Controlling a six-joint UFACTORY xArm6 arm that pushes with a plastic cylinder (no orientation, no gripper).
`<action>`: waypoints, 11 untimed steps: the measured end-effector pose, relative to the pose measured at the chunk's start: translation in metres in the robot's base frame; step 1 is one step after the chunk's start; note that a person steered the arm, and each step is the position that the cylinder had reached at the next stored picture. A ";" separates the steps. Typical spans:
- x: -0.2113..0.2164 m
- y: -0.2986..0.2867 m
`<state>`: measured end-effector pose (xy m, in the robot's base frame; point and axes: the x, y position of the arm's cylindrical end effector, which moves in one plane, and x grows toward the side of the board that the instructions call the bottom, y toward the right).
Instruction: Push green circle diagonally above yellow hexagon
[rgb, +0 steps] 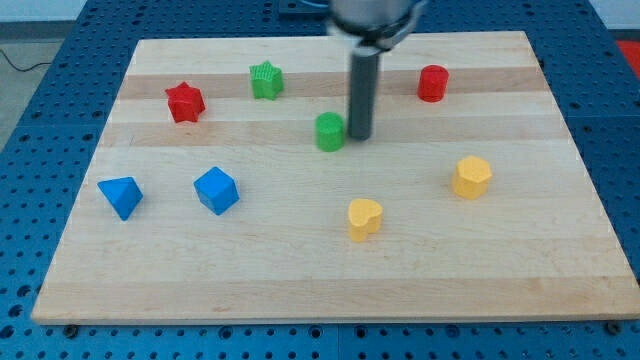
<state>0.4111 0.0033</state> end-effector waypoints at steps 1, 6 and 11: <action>0.042 -0.043; 0.021 0.054; -0.009 0.068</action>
